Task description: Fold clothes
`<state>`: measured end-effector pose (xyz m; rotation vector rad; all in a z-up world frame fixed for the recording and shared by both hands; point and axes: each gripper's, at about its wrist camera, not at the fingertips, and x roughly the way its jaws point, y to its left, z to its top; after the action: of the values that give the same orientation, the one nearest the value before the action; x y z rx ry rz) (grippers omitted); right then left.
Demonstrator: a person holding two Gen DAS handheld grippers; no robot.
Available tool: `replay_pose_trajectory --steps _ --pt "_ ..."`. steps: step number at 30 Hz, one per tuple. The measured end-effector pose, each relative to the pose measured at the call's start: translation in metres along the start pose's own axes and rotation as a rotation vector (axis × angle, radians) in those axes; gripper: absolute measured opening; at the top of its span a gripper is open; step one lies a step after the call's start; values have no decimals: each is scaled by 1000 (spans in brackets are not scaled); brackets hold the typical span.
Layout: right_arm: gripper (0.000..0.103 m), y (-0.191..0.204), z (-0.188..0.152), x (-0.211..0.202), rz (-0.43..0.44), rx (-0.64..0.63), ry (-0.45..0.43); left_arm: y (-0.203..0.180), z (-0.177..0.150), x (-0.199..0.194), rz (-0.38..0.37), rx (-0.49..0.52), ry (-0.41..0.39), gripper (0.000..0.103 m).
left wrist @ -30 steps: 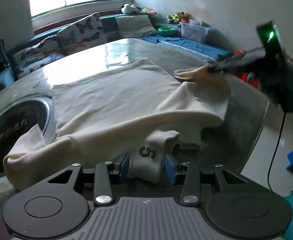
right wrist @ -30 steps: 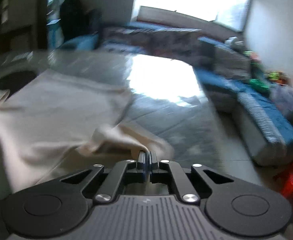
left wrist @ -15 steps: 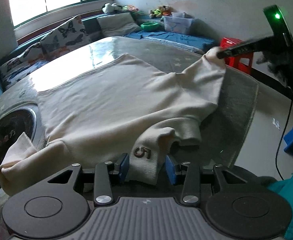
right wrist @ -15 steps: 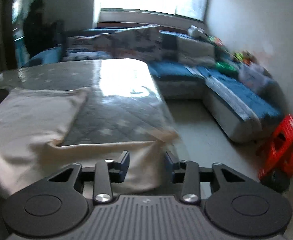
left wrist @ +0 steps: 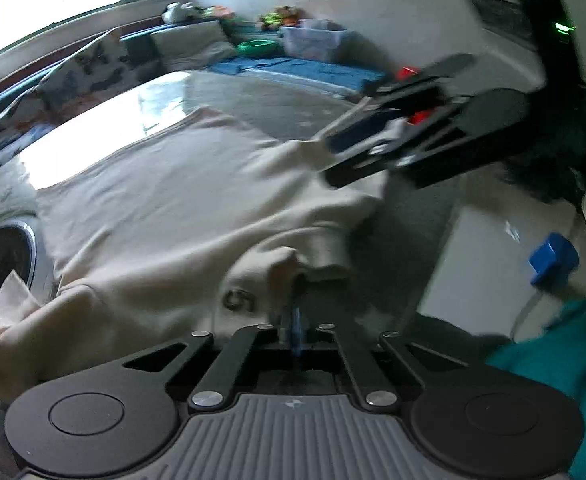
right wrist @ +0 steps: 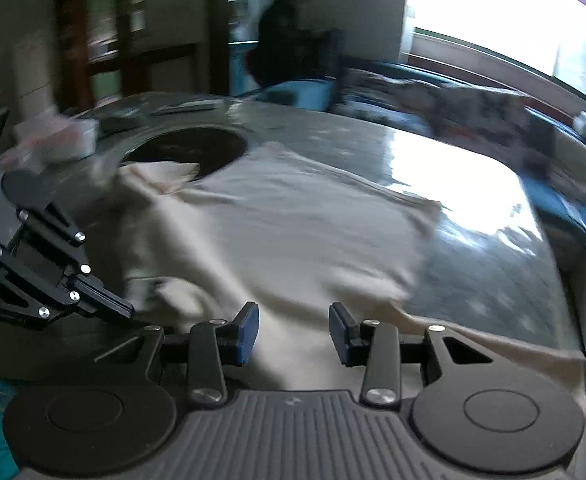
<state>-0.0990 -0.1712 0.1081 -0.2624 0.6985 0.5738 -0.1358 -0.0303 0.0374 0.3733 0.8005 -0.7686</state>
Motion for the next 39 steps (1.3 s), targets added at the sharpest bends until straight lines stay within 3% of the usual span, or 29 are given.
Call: replay_pose_trajectory --steps 3,6,10,13,17,18,19,22,30,34,39 --pt "38 13 5 9 31 -45 -11 -1 -1 -3 -11 6 4 0" --pt "38 21 5 22 56 -56 5 3 1 -6 43 -1 -24 5" --pt "37 20 5 30 63 -67 18 2 0 -2 103 37 -48 37" --pt "37 13 5 33 57 -43 23 0 1 10 127 66 -40 41" --pt "37 11 4 34 52 -38 28 -2 2 24 122 93 -20 38" --pt "37 10 4 35 50 -39 30 -1 2 26 118 97 -17 24" --pt "37 10 5 35 51 -39 27 0 3 26 111 98 -19 17" --pt "37 9 8 35 53 -38 14 7 6 18 53 71 -14 8" --pt "37 15 -3 52 90 -74 73 19 1 1 -2 57 21 12" --pt "37 22 -11 46 100 -105 89 29 10 -8 -51 11 -22 12" --pt "37 9 -8 32 90 -49 53 46 31 -13 -8 -46 -112 14"
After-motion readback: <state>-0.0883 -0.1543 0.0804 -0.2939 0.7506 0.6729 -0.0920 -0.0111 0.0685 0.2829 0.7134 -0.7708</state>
